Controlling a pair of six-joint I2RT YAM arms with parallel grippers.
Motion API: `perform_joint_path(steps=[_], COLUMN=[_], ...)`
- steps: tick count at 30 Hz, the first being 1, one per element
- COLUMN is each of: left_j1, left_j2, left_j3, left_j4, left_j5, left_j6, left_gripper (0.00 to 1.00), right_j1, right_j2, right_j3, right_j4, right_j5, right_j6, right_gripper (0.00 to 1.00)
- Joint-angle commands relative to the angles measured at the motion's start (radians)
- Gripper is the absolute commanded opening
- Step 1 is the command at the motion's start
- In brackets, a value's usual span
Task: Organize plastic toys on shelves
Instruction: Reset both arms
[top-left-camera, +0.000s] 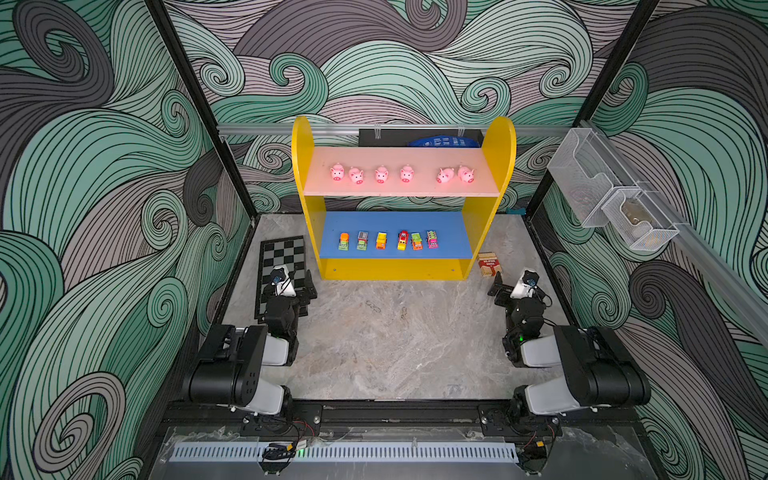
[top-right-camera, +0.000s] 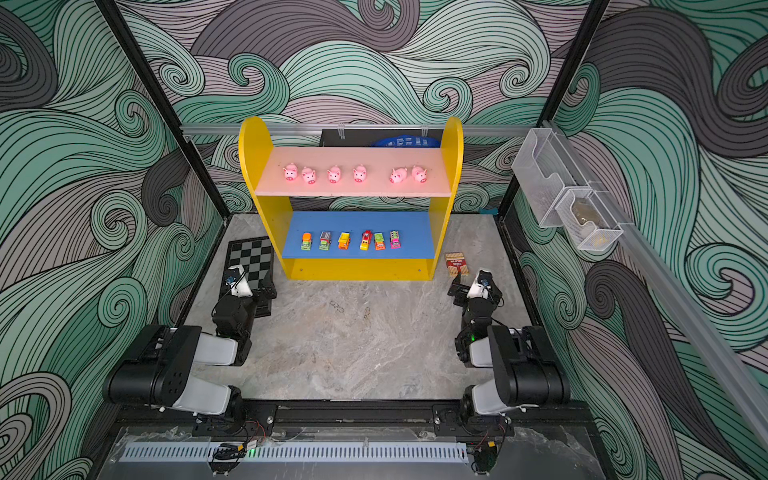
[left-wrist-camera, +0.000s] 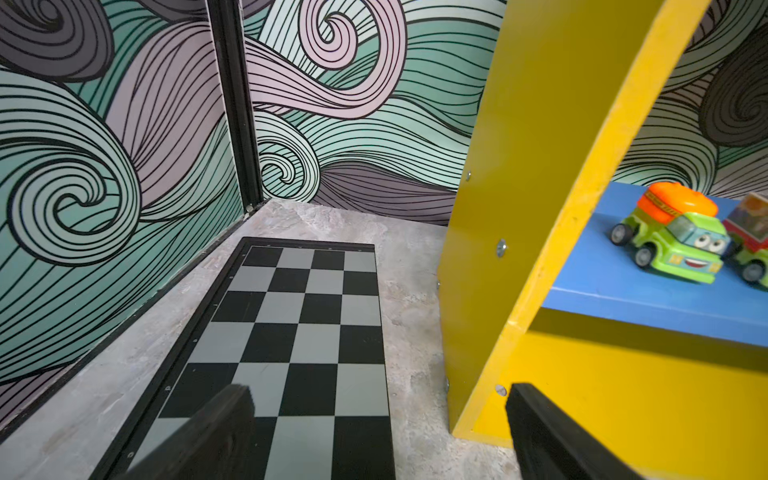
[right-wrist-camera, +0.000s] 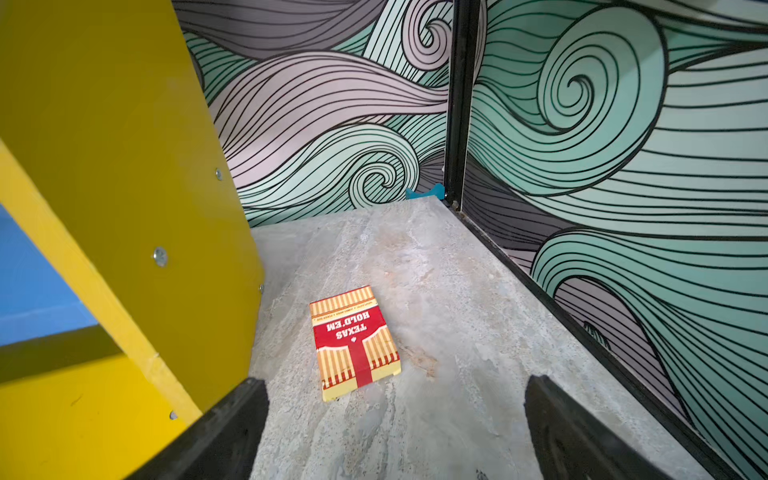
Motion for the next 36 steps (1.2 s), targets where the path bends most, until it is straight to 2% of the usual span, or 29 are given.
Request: perform_joint_path(steps=[1,3,6,9,14,17,36], left_j1=[0.013,0.014,0.014,0.013,0.013,0.013,0.013], left_j2=[0.061,0.086,0.069,0.086,0.083,0.085,0.085], left_j3=[0.009,0.009,0.033,0.019,0.024,0.038,0.037], left_j4=[0.104,0.135,0.059,0.119,0.099,0.076,0.076], left_j5=[0.055,0.078,0.098,0.104,0.11,0.155,0.153], left_j6=[0.015,0.034,0.049,0.051,0.057,0.074,0.074], left_gripper=[0.99,0.99,0.99,0.99,0.98,0.99,0.99], right_j1=[-0.004,-0.003,-0.001,-0.001,-0.001,-0.002,-0.001], right_j2=[0.034,0.038,0.043,0.043,0.04,0.04,0.04], right_j3=[0.006,0.025,0.022,0.022,0.022,0.022,0.022], right_j4=[0.13,0.092,0.107,0.107,0.102,0.104,0.104], right_j5=[-0.035,-0.061,-0.059,-0.058,-0.059,-0.059,-0.06], right_j6=[-0.022,-0.035,-0.037,-0.037,-0.036,-0.036,-0.037], right_gripper=[1.0,1.0,1.0,1.0,1.0,1.0,1.0])
